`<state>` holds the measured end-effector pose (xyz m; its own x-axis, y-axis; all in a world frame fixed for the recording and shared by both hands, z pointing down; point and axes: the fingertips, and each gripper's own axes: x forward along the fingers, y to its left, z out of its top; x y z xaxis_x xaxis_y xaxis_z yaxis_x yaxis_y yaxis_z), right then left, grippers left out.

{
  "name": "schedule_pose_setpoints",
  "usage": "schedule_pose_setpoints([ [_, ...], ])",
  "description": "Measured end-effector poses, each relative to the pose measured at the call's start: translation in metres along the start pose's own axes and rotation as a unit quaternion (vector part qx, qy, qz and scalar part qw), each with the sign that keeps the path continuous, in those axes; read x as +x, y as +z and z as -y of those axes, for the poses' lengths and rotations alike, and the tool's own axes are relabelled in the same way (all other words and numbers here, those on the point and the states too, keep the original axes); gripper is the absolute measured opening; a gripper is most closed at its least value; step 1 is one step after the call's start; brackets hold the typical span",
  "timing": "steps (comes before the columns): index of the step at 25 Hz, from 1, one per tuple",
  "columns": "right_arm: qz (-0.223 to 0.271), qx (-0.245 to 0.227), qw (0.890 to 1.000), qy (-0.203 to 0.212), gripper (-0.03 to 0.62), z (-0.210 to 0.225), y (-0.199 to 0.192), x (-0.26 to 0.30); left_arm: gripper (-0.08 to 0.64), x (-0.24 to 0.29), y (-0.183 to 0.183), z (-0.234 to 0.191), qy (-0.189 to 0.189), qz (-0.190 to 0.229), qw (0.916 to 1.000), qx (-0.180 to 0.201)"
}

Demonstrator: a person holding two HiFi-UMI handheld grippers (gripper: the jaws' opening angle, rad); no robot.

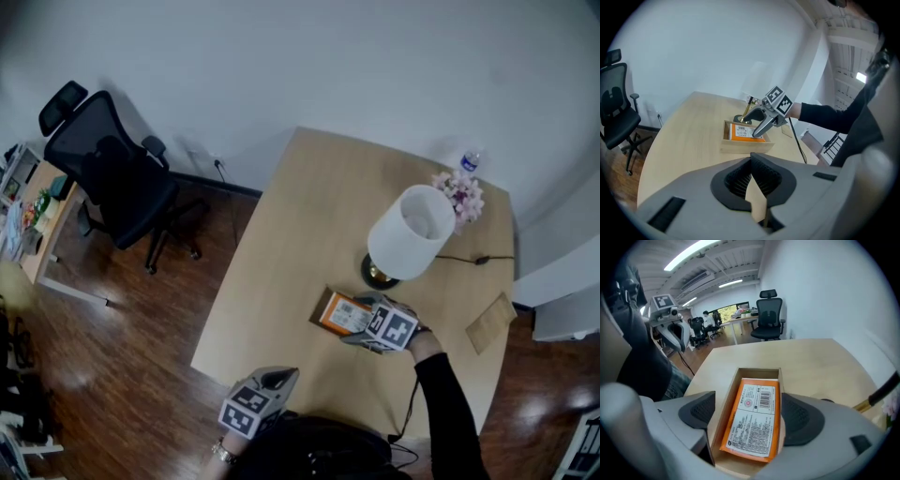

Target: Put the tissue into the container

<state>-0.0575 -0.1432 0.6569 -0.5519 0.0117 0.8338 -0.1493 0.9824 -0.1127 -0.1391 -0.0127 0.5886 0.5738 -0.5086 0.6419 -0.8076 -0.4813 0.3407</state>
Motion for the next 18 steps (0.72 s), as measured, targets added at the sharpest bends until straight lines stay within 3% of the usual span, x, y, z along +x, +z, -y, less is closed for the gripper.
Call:
schedule_pose_setpoints([
  [5,0.072,0.062,0.994,-0.06,0.446,0.0,0.021,-0.052,-0.014,0.006,0.012,0.003,-0.016,0.001,0.9997,0.02],
  [9,0.124,0.155,0.97,-0.137,0.445,-0.006,0.023,-0.101,-0.014,0.012,0.03,0.005,-0.029,0.008,0.9987,0.041],
  [12,0.153,0.254,0.934,-0.198,0.41,-0.019,0.007,-0.127,-0.014,0.017,0.041,0.004,-0.03,0.01,0.998,0.055],
  [14,0.169,0.321,0.902,-0.235,0.253,-0.028,-0.012,-0.137,-0.012,0.022,0.048,0.002,-0.023,0.006,0.9975,0.067],
  [16,0.183,0.382,0.87,-0.251,0.163,-0.041,-0.032,-0.137,-0.012,0.025,0.053,0.004,-0.024,0.004,0.9965,0.08],
  [18,0.183,0.424,0.848,-0.259,0.104,-0.057,-0.053,-0.129,-0.012,0.028,0.053,0.009,-0.034,0.002,0.9953,0.091],
])
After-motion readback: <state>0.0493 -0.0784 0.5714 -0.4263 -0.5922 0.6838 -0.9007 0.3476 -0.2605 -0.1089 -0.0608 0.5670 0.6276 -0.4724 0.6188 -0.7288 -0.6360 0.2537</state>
